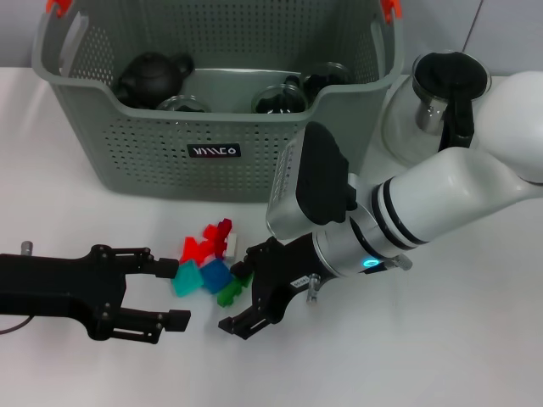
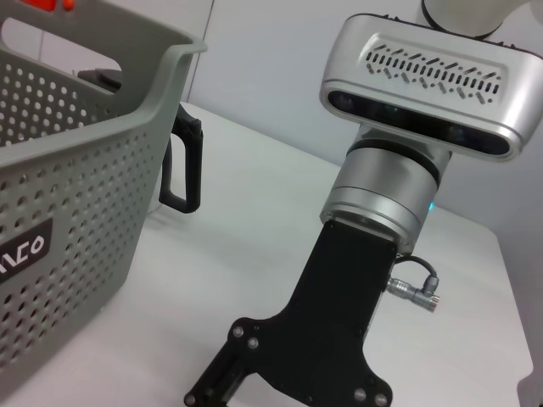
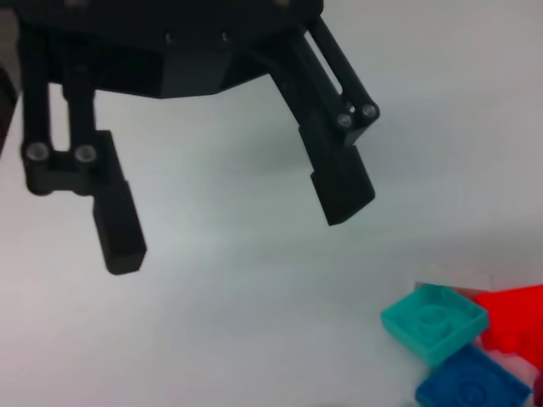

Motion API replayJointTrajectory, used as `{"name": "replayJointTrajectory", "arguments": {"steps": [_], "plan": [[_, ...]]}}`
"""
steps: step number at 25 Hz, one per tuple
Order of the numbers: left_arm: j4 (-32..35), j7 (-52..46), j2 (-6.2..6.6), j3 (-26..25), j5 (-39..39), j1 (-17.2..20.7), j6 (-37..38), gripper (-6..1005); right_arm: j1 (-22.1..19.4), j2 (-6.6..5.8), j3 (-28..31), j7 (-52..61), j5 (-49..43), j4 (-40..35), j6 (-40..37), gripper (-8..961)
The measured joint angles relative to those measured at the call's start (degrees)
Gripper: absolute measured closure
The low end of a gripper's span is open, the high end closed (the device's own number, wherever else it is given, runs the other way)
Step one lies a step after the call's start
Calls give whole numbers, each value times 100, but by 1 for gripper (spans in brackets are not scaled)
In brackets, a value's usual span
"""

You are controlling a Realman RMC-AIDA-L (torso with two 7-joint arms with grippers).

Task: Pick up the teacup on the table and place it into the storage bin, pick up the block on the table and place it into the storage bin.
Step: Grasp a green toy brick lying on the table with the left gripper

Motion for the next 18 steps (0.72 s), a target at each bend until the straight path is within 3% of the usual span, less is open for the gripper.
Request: {"name": "replayJointTrajectory", "arguments": {"steps": [18], "plan": [[38,-13,8,-9,4,1,2,172,-13,-56,185,-2,-34,-89,-410,72]]}}
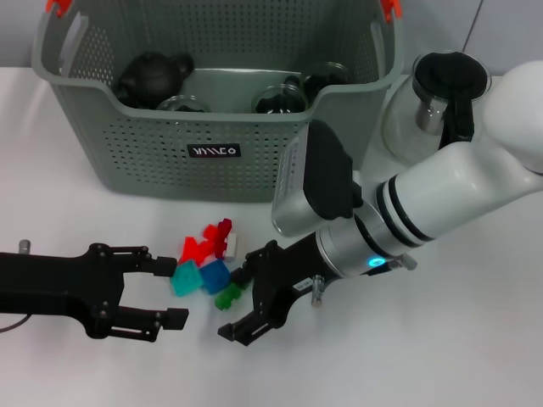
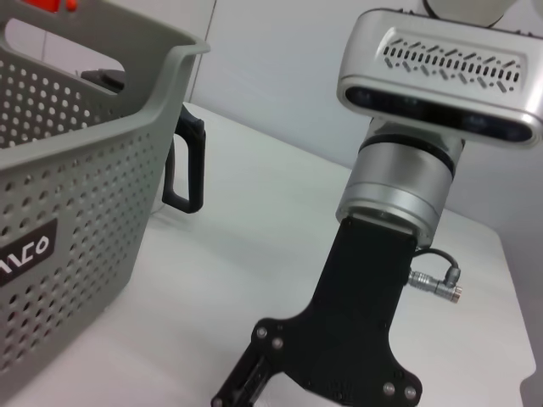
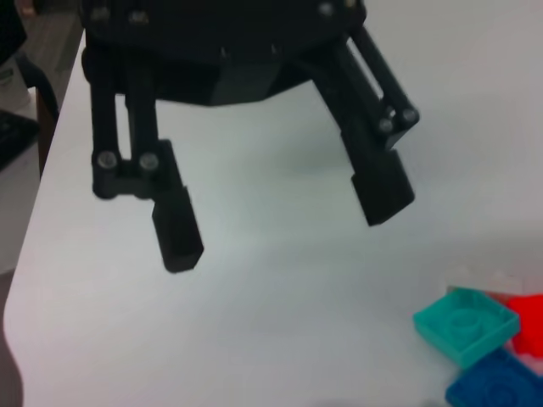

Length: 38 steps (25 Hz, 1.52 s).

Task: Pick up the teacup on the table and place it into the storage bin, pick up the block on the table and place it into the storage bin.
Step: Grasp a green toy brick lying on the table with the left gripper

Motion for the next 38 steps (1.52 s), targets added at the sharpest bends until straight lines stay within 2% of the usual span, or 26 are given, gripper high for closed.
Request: {"name": "replayJointTrajectory", "arguments": {"steps": [7,20,38], "plan": [[48,0,1,0,22,8,4,172,-26,-11,219,-112,-17,-46,117,72],[43,0,8,0,22,-11,-60,172,-27,50,68,-148,13,-7,541,71],[18,0,19,0,22,-46,-51,172,0,38,-56,-147,-26,33,214,72]]}}
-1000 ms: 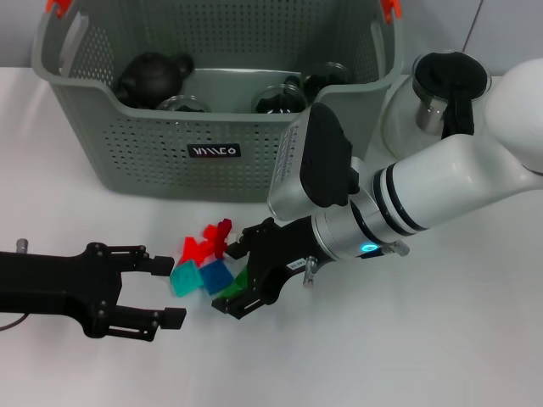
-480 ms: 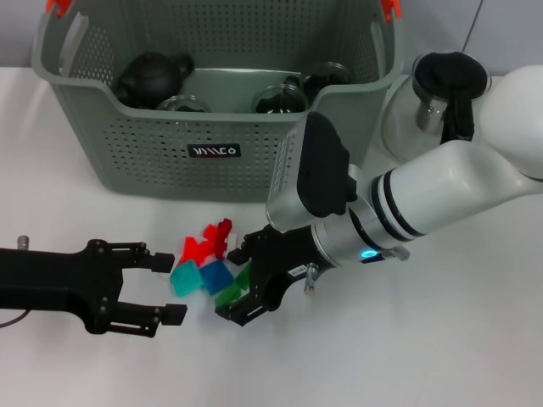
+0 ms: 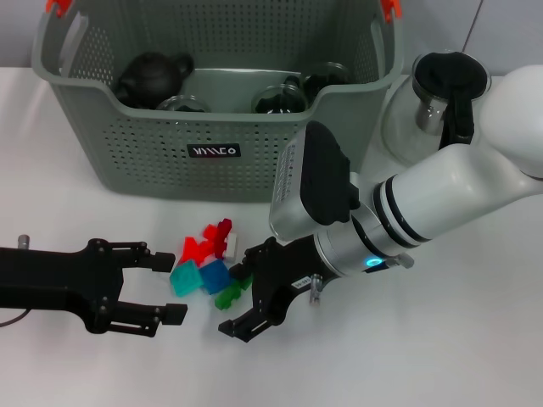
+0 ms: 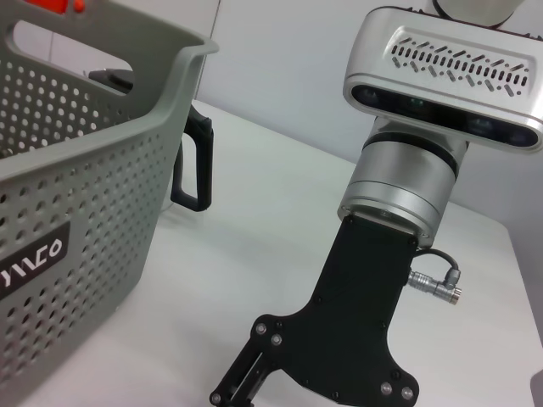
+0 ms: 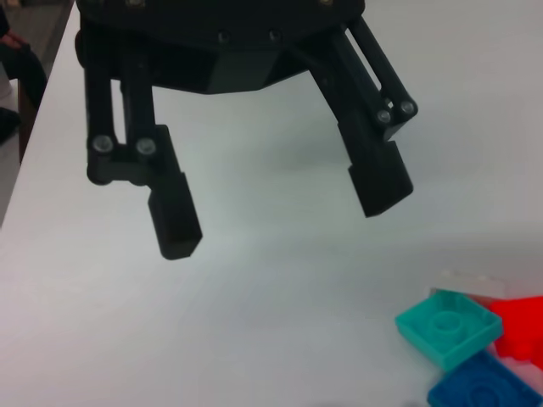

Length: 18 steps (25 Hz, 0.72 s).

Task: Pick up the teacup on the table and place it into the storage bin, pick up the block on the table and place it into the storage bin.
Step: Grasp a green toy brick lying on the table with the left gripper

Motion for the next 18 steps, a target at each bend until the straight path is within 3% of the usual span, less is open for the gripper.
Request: {"name": "replayJointTrajectory", "arguments": {"steps": [18], "plan": [[-14,0,0,0,0,1,-12,171,-27,-1,-7,-1,0,-1,135,72]]}}
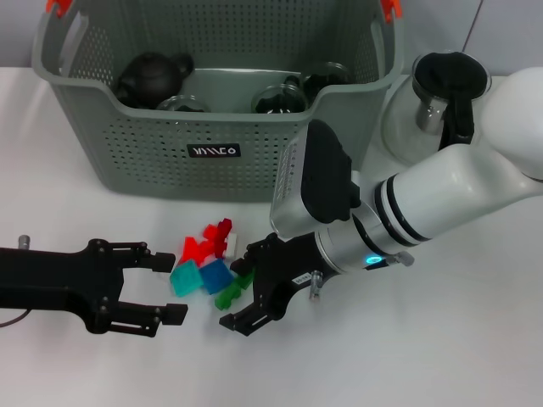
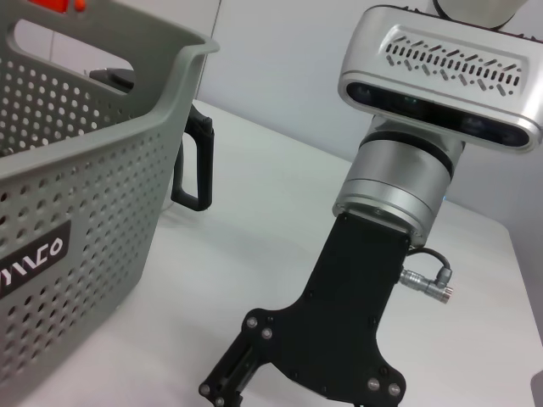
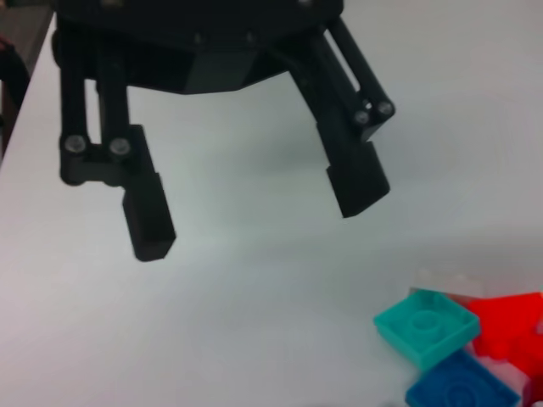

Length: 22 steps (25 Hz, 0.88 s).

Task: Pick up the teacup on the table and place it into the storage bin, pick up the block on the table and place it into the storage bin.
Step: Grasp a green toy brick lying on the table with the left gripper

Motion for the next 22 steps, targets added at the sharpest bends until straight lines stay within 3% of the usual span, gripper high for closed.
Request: {"name": "replayJointTrajectory", "arguments": {"steps": [22], "plan": [[15,14,0,0,0,13,0,172,-3,7,-64,8,45,-13,-320,72]]}}
